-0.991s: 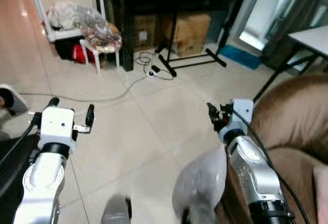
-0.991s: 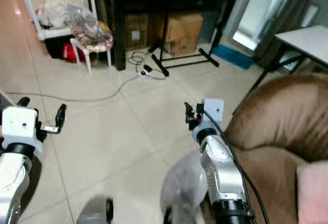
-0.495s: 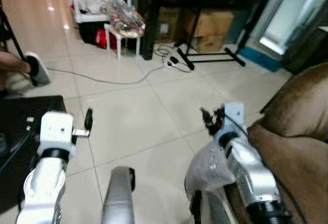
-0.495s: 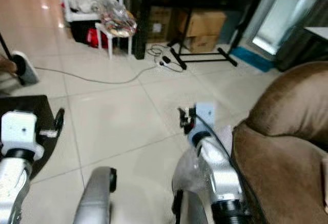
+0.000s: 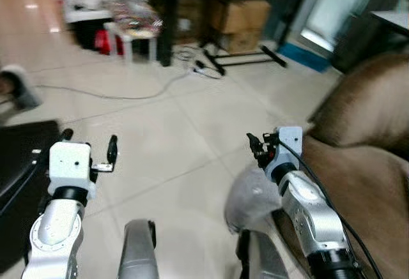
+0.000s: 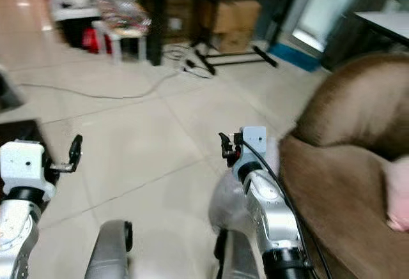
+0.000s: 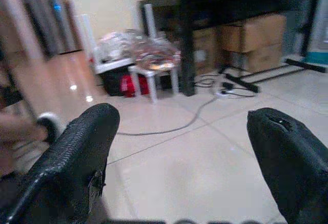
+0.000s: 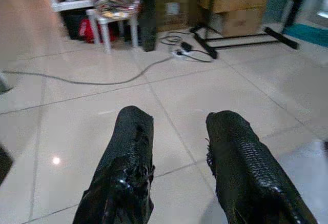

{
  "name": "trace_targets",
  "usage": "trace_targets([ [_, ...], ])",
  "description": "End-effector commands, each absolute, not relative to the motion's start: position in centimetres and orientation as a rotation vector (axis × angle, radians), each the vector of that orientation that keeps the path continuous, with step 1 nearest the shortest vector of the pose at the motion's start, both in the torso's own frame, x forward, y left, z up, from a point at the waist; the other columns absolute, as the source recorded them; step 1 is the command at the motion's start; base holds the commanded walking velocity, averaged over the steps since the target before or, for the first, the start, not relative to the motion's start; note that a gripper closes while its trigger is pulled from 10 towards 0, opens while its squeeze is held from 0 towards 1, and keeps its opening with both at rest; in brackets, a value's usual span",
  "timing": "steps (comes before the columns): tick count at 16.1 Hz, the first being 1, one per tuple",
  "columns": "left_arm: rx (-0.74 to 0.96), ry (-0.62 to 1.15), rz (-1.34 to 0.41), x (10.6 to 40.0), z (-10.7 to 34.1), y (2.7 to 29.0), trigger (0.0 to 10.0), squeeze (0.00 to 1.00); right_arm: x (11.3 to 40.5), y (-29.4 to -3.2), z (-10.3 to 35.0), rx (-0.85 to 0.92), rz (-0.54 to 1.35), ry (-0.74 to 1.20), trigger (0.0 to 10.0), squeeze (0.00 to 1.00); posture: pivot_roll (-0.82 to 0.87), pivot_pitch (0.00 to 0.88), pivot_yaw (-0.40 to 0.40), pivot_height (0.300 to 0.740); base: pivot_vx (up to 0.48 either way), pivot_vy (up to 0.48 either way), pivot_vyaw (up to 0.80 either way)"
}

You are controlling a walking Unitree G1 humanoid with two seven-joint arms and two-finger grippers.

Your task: Move the pillow to the sofa from floor

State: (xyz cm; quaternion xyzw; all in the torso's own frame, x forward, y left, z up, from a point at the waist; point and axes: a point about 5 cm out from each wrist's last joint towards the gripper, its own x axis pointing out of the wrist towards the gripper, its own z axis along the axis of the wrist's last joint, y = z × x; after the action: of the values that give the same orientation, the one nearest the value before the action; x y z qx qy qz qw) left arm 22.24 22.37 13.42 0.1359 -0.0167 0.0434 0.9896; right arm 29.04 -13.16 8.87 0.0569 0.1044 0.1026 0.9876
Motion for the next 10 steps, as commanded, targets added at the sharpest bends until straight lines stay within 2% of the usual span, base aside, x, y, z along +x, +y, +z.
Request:
trace_targets([
  [1,0.26,-0.045,0.062,22.29,13.7,21.79,10.0,0.0,29.09,-13.97,9.25,0.111,0.185,0.2,10.0,0.0,0.08,0.0,-0.134,0.567,0.337,0.0,0.0],
  [10,0.265,-0.041,0.059,22.22,13.73,21.68,10.0,0.0,29.07,-13.7,9.38,0.116,0.217,0.198,10.0,0.0,0.08,0.0,-0.14,0.567,0.333,0.0,0.0],
])
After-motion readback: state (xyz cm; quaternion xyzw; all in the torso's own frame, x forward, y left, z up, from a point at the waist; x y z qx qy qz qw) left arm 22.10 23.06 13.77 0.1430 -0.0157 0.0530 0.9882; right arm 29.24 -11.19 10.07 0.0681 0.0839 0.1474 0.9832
